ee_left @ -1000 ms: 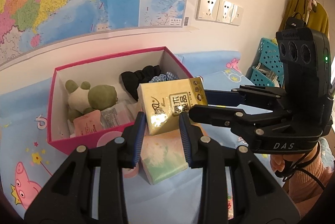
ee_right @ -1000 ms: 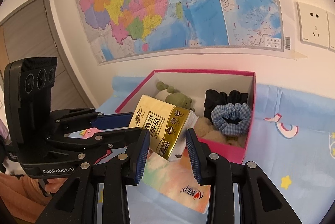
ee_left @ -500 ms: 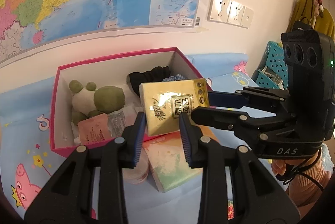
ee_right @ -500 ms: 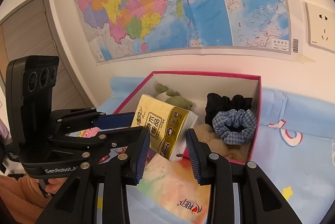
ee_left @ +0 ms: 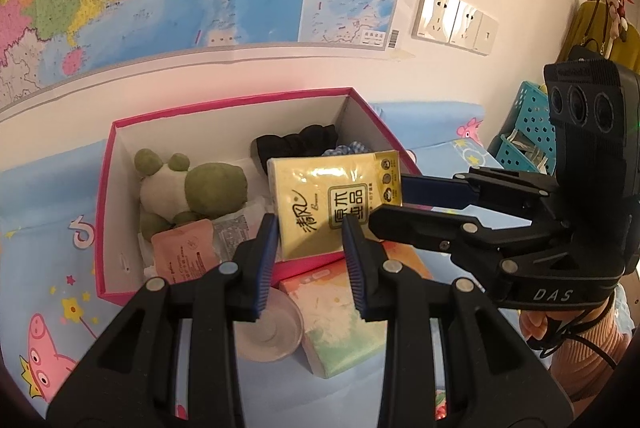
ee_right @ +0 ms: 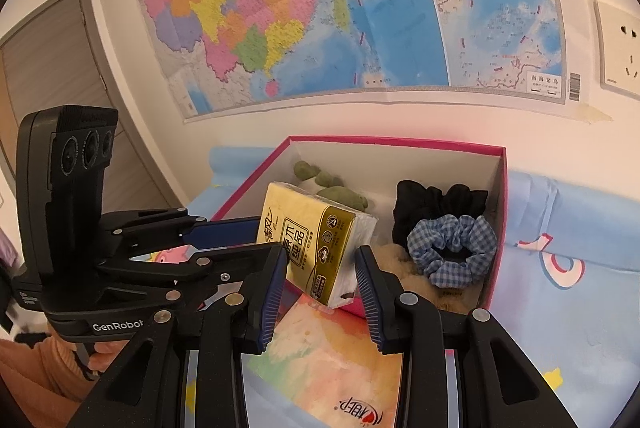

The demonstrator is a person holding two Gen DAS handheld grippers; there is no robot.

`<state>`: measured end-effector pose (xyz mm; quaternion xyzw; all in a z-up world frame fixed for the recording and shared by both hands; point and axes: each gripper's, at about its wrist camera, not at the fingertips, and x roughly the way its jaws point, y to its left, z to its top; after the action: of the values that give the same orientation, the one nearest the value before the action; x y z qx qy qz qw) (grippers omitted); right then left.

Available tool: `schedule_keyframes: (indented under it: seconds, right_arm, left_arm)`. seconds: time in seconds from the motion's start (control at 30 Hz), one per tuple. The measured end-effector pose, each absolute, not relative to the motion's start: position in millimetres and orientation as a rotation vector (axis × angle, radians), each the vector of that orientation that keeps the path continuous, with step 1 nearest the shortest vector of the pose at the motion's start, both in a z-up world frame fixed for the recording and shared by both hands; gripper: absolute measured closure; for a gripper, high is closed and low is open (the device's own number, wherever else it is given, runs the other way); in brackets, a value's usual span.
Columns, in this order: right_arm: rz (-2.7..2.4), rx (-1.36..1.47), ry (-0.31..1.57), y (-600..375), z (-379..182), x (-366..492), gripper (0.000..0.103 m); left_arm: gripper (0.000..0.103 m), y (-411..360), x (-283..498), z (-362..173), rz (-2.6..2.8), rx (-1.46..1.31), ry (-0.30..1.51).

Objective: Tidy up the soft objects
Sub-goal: 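Carry the yellow packet into the pink box and release it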

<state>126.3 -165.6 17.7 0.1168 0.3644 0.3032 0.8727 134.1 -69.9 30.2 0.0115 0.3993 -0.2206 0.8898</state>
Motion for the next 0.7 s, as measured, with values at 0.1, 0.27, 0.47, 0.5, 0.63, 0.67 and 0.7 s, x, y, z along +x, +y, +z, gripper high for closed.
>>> schedule_keyframes:
  seconds: [0.1,0.27,0.47,0.5,0.63,0.67,0.7]
  right_arm:
    - [0.634,0.251,0.766,-165.4,16.0,127.9,0.067]
    - [0.628,0.256,0.775,-164.1,13.6,130.9,0.067]
    - [0.624,0.262,0.785,-162.4,10.4,135.8,0.067]
    - [0.623,0.263,0.787,-162.1,9.9,136.5,0.067]
    - [0.621,0.270,0.796,-162.2,6.8,140.4,0.067]
    - [0.620,0.272,0.798,-161.9,5.9,141.1,0.067]
    - [0.621,0.273,0.803,-161.6,4.7,142.4,0.066]
  left_arm:
    - [0.069,-70.2,137.0,29.5,-0.456,0.028,0.832]
    - [0.069,-70.7,140.8,27.7,-0.449,0.031,0.841]
    - [0.069,-70.6,146.8,24.5,-0.445,0.030,0.853]
    - [0.069,-70.5,148.0,23.9,-0.445,0.030,0.855]
    - [0.069,-69.7,151.8,21.2,-0.443,0.025,0.866]
    - [0.069,-69.3,153.6,19.8,-0.442,0.022,0.872]
    - [0.069,-69.0,154.5,18.6,-0.442,0.019,0.876]
